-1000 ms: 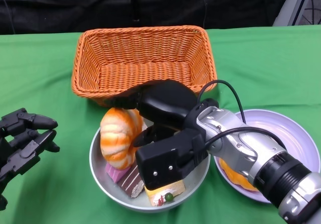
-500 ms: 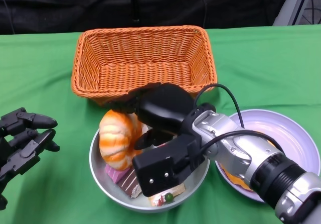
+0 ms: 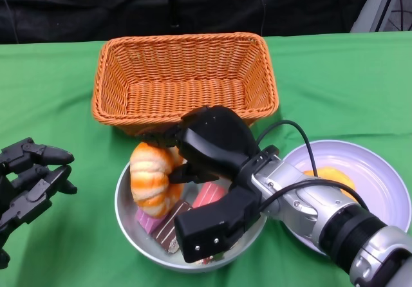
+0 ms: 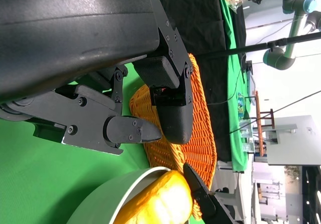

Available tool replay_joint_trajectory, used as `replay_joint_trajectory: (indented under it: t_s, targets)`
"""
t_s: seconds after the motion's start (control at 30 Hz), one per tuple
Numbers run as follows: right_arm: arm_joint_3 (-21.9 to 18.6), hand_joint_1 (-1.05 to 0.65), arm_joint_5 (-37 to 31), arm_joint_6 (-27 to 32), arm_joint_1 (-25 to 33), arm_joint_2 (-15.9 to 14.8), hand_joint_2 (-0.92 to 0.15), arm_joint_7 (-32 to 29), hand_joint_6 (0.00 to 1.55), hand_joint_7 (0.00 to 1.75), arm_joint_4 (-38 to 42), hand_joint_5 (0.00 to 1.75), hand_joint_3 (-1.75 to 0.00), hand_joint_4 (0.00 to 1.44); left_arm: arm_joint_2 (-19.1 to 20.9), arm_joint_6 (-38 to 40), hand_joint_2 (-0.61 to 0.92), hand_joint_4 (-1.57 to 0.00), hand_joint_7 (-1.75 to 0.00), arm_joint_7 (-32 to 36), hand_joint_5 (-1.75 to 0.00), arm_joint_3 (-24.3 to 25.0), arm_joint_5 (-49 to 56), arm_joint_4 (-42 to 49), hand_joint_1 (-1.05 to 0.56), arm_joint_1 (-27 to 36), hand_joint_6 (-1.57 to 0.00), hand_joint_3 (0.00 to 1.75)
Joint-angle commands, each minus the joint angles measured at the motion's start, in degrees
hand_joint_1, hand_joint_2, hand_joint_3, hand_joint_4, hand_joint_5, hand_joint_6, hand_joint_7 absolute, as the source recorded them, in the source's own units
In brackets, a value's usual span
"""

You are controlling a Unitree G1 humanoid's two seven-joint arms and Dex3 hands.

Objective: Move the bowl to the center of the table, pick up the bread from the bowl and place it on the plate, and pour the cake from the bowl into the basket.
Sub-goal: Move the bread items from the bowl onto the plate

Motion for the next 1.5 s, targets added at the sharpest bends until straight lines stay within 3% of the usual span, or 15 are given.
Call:
replay_joint_trajectory:
  t_s: [0.03,0.17,0.27,0.37,0.43,0.53,0.63,0.9,1.27,1.33,1.5]
  targets:
    - [0.39,-0.29,-0.69,-1.07,-0.73,0.38,-0.85,-3.81,0.83,0.44,1.9,1.18,0.0,0.6,0.86,0.3,0.92,-0.8,-0.87,0.39,-1.33,0.46,-0.1,-0.1,-0.17,-0.44,-0.87,0.25]
    - [0.95,-0.29,-1.63,-1.69,-1.38,0.2,-0.84,-5.97,0.71,0.85,2.97,1.28,0.0,0.69,0.97,-0.19,0.92,-0.79,-0.85,0.21,-1.33,0.45,-0.05,0.14,-0.18,-0.46,-0.87,0.26]
    - [0.83,-0.34,-1.77,-1.51,-1.56,-0.08,-0.84,-5.53,0.79,0.84,2.47,1.29,0.0,0.79,1.05,-0.72,0.92,-0.79,-0.83,0.39,-1.33,0.37,0.34,0.12,-0.2,-0.35,-0.88,0.25]
    - [0.56,-0.35,-1.43,-2.33,-1.42,-0.51,-0.85,-5.39,0.86,0.85,1.88,1.41,0.0,0.8,1.07,-0.62,0.92,-0.79,-0.81,0.4,-1.33,0.42,0.29,0.17,-0.18,-0.36,-0.89,0.26]
    - [-0.66,-0.34,0.48,-3.46,-0.49,-1.01,-0.87,-3.22,0.88,0.78,-0.08,1.42,0.0,0.8,1.18,-0.84,0.92,-0.79,-0.81,0.87,-1.33,0.33,0.81,0.2,-0.17,-0.38,-0.9,0.27]
    - [-2.21,-0.33,2.62,-4.08,1.18,-2.23,-0.88,0.21,1.05,0.35,-4.49,1.3,0.0,0.84,1.21,-0.53,0.92,-0.79,-0.8,1.06,-1.33,0.35,1.1,-0.02,-0.16,-0.43,-0.91,0.3]
    - [-3.94,-0.33,4.62,-3.34,3.05,-3.44,-0.91,4.86,1.1,0.2,-9.79,1.27,-0.01,0.82,1.04,-0.02,0.92,-0.78,-0.79,1.0,-1.32,0.52,0.82,-0.18,-0.15,-0.53,-0.91,0.31]
    - [-7.8,-0.28,6.92,0.36,6.16,-5.5,-0.86,11.76,1.14,0.09,-18.72,1.09,0.0,0.85,1.15,-0.78,0.92,-0.78,-0.78,1.05,-1.32,0.45,1.35,0.2,-0.13,-0.54,-0.92,0.33]
    - [-9.76,-0.22,5.53,3.4,6.49,-6.06,-0.82,11.2,1.16,0.04,-19.09,1.07,0.0,0.87,1.13,-0.63,0.92,-0.75,-0.79,1.53,-1.33,0.32,1.75,-0.25,-0.12,-0.1,-0.92,0.32]
    - [-9.87,-0.22,5.44,4.0,6.47,-5.96,-0.81,11.08,1.16,0.03,-18.58,1.17,0.0,0.82,1.14,-0.35,0.92,-0.75,-0.8,1.95,-1.34,0.28,2.03,-0.41,-0.12,-0.02,-0.92,0.32]
    - [-9.9,-0.23,5.21,4.71,6.18,-5.8,-0.81,9.77,1.18,0.03,-17.17,1.2,0.0,0.8,1.13,0.07,0.92,-0.76,-0.8,2.05,-1.34,0.26,1.89,-0.48,-0.13,-0.03,-0.93,0.3]
